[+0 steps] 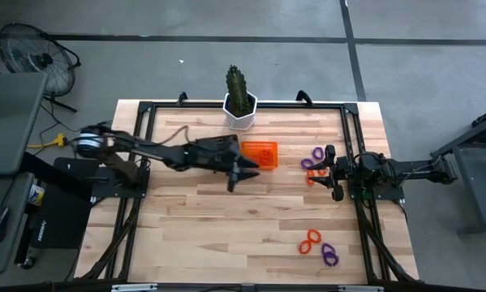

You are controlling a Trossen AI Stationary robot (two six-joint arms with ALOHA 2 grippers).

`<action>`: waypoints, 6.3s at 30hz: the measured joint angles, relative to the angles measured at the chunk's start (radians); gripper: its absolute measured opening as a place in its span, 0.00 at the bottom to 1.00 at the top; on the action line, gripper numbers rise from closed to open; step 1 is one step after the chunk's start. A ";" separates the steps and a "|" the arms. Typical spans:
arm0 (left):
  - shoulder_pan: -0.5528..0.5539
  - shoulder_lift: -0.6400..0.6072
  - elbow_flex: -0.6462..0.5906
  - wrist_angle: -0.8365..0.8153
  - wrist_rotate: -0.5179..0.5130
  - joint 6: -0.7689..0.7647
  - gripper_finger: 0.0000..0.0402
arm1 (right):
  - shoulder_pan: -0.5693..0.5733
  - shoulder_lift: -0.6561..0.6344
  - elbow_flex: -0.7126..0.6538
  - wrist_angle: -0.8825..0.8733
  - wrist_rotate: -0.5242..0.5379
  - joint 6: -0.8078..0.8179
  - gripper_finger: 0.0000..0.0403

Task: Sort spring keychains
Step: Put the purple spring keychain in the black bin

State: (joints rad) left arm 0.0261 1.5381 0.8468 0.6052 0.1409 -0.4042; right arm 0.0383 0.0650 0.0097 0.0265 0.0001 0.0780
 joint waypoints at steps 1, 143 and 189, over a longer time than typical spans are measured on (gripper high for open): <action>0.011 -0.046 -0.029 -0.004 0.011 0.014 0.39 | 0.000 0.000 0.000 0.000 0.000 0.000 0.39; 0.013 -1.518 -0.780 -0.713 -0.133 0.395 0.39 | -0.001 0.121 0.169 -0.181 0.252 0.220 0.39; 0.013 -1.518 -0.779 -0.713 -0.133 0.395 0.39 | -0.433 1.471 0.974 -1.058 -0.084 0.426 0.38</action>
State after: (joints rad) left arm 0.0387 0.0199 0.0681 -0.1075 0.0078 -0.0090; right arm -0.3951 1.5361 0.9840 -1.0317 -0.0837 0.5035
